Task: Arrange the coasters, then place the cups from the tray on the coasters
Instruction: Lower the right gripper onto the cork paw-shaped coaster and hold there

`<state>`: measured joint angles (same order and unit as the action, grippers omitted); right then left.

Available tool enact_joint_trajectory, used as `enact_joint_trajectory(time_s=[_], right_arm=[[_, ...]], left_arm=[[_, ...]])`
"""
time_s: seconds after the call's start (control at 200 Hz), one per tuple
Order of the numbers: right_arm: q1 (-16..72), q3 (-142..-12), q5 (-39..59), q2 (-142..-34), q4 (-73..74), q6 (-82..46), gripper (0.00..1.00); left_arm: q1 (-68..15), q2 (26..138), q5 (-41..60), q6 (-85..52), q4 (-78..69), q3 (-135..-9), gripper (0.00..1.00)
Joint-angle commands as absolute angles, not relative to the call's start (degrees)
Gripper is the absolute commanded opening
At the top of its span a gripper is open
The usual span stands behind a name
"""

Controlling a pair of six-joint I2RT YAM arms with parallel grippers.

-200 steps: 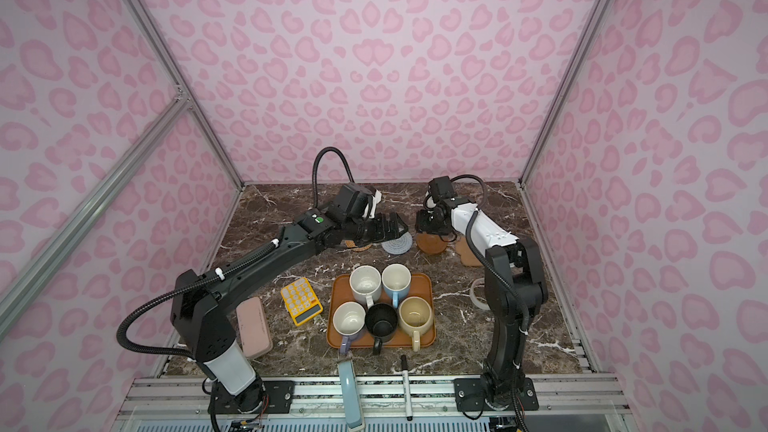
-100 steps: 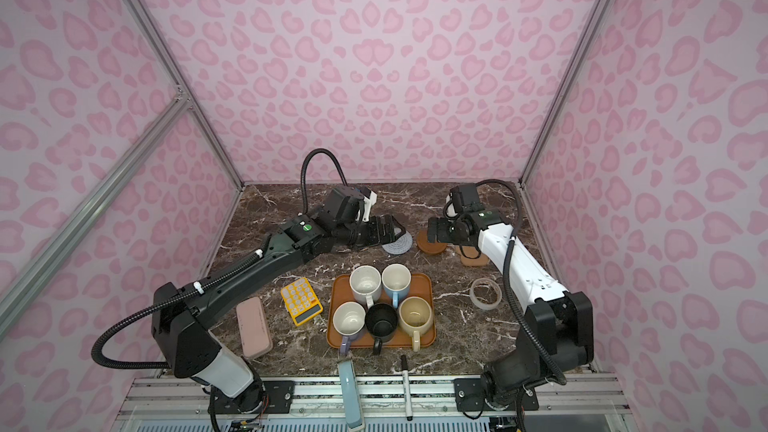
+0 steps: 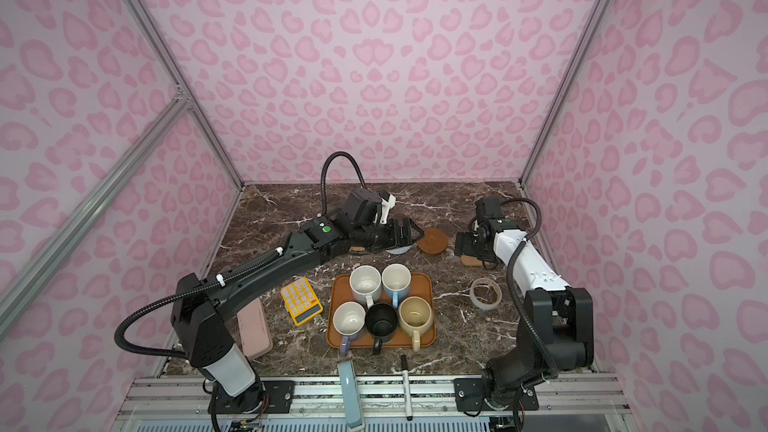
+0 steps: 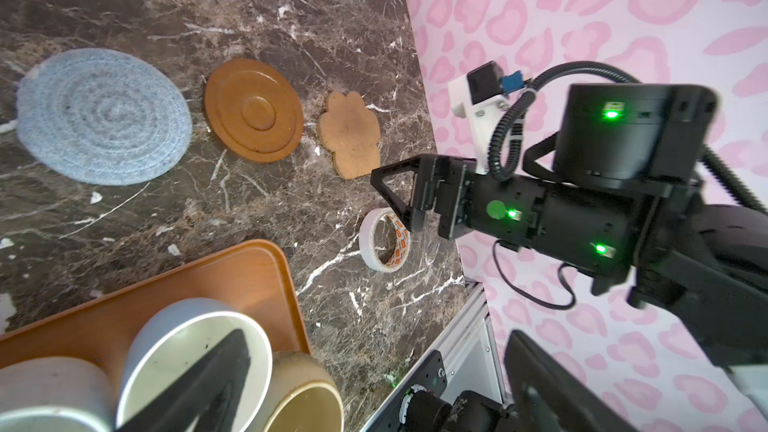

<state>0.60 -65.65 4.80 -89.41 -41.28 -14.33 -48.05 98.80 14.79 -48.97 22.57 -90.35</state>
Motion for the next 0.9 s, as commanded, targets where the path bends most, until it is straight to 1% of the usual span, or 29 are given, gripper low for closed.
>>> enact_joint_trajectory(time_s=[0.0, 0.045, 0.13, 0.23, 0.32, 0.485, 0.53, 0.66, 0.75, 0.845, 0.895], right_arm=[[-2.7, -65.1, 5.8, -92.3, -39.5, -14.3, 0.78], [-4.5, -65.0, 7.2, -93.6, -38.8, -14.4, 0.75], [-6.7, -65.0, 7.2, -95.4, -38.4, -14.2, 0.75], [-7.0, -65.5, 5.0, -96.7, -38.4, -13.5, 0.76], [-7.0, -65.7, 4.4, -98.0, -37.8, -13.6, 0.75], [-6.9, -68.5, 5.4, -101.8, -37.4, -14.6, 0.64], [-6.7, -69.4, 5.0, -102.8, -37.6, -14.7, 0.62], [-5.2, -71.0, 1.3, -105.0, -38.3, -13.6, 0.63], [-5.1, -71.7, 1.3, -106.5, -38.5, -13.0, 0.63], [-4.9, -72.7, 0.9, -107.9, -39.0, -12.0, 0.67], [-5.0, -73.4, 1.0, -108.7, -39.5, -11.6, 0.68]], left_arm=[[-48.2, 100.1, 14.9, -49.3, 20.7, -92.1, 0.98], [-48.3, 100.8, 15.2, -49.6, 20.5, -92.7, 0.98], [-48.6, 101.8, 15.2, -49.4, 20.7, -93.8, 0.98], [-48.7, 102.7, 14.0, -48.6, 21.9, -94.9, 0.98], [-48.7, 103.8, 14.0, -48.0, 22.7, -96.0, 0.98], [-48.8, 105.7, 14.8, -48.2, 22.4, -97.5, 0.98], [-48.8, 105.8, 14.7, -48.2, 22.4, -97.7, 0.98], [-48.8, 106.2, 14.1, -47.7, 23.0, -97.9, 0.98], [-48.8, 106.4, 14.0, -47.7, 23.0, -97.6, 0.98], [-48.8, 106.5, 14.0, -47.8, 22.9, -97.5, 0.98], [-48.8, 106.5, 13.9, -47.8, 22.8, -97.4, 0.98]])
